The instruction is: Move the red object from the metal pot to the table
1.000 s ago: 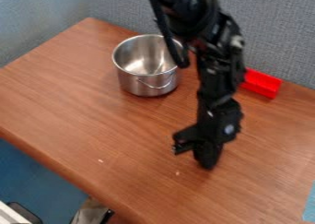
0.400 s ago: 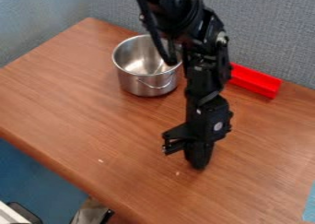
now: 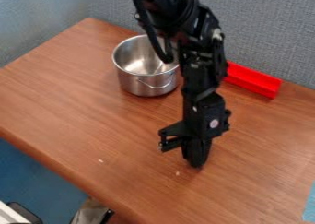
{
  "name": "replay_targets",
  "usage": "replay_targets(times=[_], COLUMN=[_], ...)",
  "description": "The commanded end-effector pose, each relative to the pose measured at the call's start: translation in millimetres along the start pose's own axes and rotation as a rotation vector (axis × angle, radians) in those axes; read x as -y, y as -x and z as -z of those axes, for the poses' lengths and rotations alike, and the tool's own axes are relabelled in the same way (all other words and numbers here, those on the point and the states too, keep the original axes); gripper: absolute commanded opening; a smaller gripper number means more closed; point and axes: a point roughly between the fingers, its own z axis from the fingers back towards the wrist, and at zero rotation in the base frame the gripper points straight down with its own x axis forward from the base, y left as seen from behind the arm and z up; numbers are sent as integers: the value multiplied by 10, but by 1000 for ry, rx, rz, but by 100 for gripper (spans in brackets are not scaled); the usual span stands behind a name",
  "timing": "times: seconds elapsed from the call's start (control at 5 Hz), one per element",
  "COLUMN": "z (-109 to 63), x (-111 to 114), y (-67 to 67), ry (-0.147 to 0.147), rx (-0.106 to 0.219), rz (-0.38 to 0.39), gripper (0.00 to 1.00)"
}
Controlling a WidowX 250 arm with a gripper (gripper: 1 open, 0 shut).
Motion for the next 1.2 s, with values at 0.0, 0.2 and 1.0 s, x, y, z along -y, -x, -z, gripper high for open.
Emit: replay_targets(times=[0.0, 0.2, 1.0], z=[-226, -161, -385], x=[-102, -52, 133], y=[78, -65, -227], ry=[-78, -80, -26], rx=[-7, 13, 18], rz=[4, -127, -94], gripper=[0, 0, 0])
